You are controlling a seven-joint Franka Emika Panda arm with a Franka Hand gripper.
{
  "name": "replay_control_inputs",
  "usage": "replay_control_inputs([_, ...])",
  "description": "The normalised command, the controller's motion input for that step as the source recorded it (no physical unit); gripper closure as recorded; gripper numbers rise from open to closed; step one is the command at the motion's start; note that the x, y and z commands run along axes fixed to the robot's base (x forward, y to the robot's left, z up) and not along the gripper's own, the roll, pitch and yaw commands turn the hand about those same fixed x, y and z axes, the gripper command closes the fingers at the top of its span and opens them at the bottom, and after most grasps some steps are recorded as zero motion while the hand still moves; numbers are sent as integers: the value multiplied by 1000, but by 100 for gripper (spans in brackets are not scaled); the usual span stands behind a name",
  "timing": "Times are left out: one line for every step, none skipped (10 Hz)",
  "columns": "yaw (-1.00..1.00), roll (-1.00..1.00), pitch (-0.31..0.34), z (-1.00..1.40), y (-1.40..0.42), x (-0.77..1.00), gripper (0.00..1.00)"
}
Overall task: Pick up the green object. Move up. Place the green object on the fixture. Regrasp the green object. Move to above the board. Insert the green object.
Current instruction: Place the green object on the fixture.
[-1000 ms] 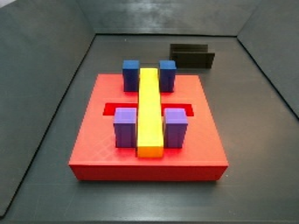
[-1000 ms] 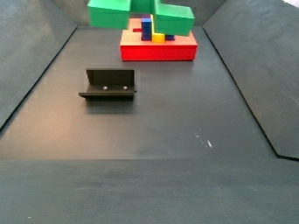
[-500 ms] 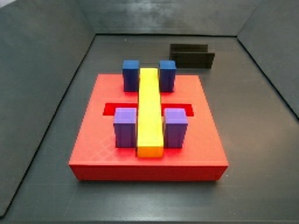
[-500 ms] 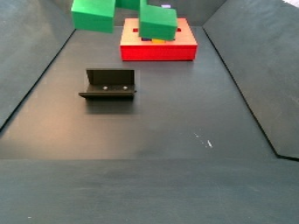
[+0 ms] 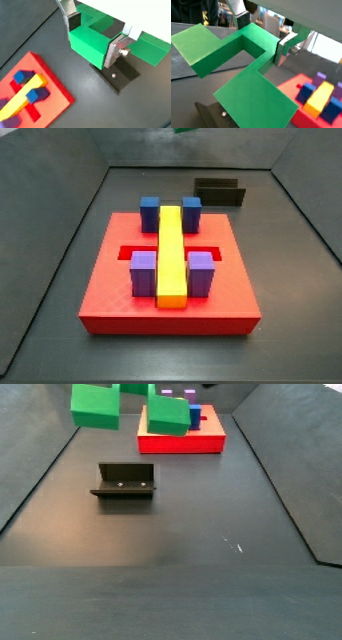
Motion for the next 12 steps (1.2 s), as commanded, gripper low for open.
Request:
replay_control_inputs([120, -806, -31, 0, 126, 240, 100])
replay_control_inputs([77, -737, -26, 0, 23, 194, 100])
replay_control_inputs([0, -669, -37, 0, 0, 106, 100])
replay_control_inputs([0, -620, -46, -23, 0, 46, 100])
replay_control_inputs([0, -626, -57, -14, 0, 51, 100])
replay_control_inputs([0, -663, -83, 0, 0, 66, 100])
replay_control_inputs([0, -677, -106, 0, 0, 74, 100])
replay_control_inputs([0, -654, -89, 0, 0, 89, 100])
replay_control_inputs([9, -580, -9, 0, 0, 43, 100])
replay_control_inputs([169, -594, -89, -29, 0, 66, 100])
replay_control_inputs([234, -326, 0, -69, 0, 14, 100])
replay_control_inputs([0, 14, 34, 0, 0, 0, 100])
